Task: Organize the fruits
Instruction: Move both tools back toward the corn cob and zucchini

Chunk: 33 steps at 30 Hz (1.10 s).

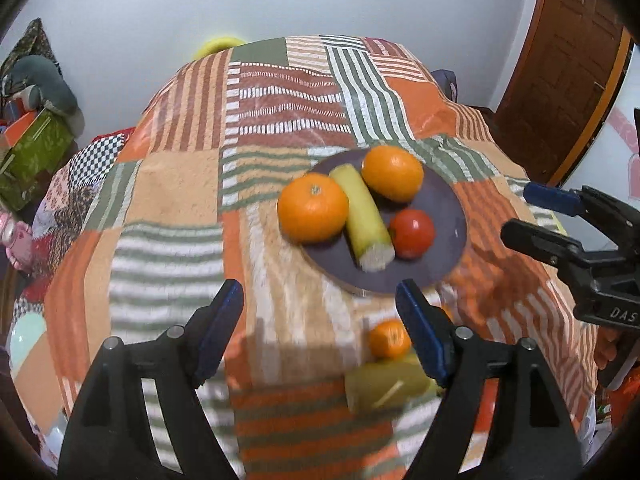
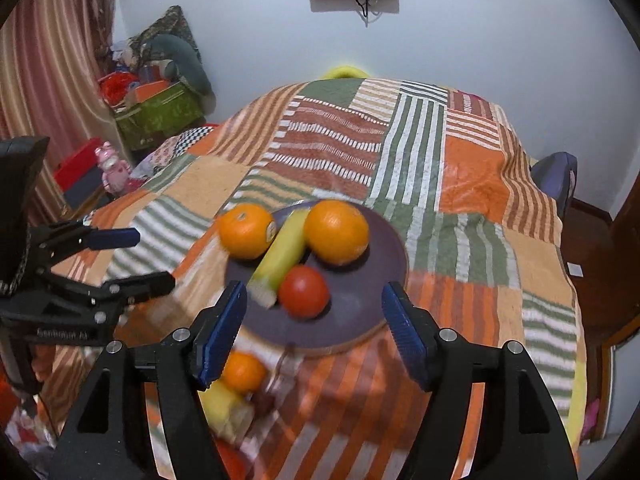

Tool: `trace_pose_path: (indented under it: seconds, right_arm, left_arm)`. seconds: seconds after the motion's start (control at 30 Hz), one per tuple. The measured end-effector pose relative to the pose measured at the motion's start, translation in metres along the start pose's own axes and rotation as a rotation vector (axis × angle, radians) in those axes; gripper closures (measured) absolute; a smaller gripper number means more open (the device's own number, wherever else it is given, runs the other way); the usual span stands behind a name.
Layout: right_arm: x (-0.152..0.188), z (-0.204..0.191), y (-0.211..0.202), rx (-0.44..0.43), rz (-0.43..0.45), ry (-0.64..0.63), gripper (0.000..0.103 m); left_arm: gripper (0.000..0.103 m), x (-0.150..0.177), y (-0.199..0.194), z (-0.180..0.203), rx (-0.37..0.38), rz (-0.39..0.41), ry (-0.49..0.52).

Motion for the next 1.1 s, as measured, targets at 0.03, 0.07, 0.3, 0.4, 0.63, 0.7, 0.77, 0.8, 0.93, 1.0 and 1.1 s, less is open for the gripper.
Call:
trace_pose_path:
  seconds: [0.03,0.07,0.3,0.4,0.63,0.7,0.77,0.8,0.93,1.0,1.1]
  right_arm:
    - [0.008,-0.004,-0.001,-0.005,-0.001,-0.001,0.036]
    - [0.015,-0.007,-0.002,-0.014,-0.004,0.000,0.036]
    - [0.057,-0.014,0.008,-0.009,-0.054,-0.001,0.053]
    - [0.070,-0.004,0.021,-0.015,-0.106,0.033,0.059]
    - [0.083,-0.005,0.047,-0.072,-0.186,0.053,0.059]
    - [0.083,-0.008,0.048,-0.086,-0.189,0.058,0.060]
    - [0.084,-0.010,0.045,-0.113,-0.186,0.074,0.062]
    - [0.085,-0.010,0.044,-0.134,-0.189,0.083,0.066]
    - [0.089,-0.011,0.038,-0.129,-0.178,0.083,0.075]
    - [0.092,-0.008,0.031,-0.136,-0.162,0.095,0.081]
    - [0.096,0.004,0.017,-0.140,-0.140,0.124,0.081]
  left_arm:
    - [0.024,0.008,-0.002,0.001,-0.001,0.003,-0.001]
    - [0.024,0.014,-0.004,0.001,-0.002,0.006,0.000]
    - [0.056,0.053,0.009,-0.001,-0.029,-0.048,0.018]
    - [0.063,0.065,0.030,-0.011,-0.026,-0.106,-0.006]
    - [0.066,0.075,0.057,-0.010,0.002,-0.163,-0.014]
    - [0.071,0.075,0.058,-0.006,0.014,-0.166,-0.007]
    - [0.080,0.073,0.052,0.000,0.039,-0.151,0.006]
    - [0.087,0.071,0.047,0.005,0.033,-0.143,0.022]
    - [0.094,0.066,0.039,0.022,-0.004,-0.125,0.066]
    - [0.094,0.064,0.036,0.029,0.009,-0.122,0.069]
    - [0.094,0.056,0.029,0.043,0.031,-0.109,0.077]
Point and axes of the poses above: each gripper's, at about its wrist camera, not at the fingertips, and y roughly the way its jaws point, z to its right, x to its underside, the point moved 9 cm from there along y, roughly the way its jaws point, and after that the axes turned 14 degrees about -z, right-handed, at the moved point
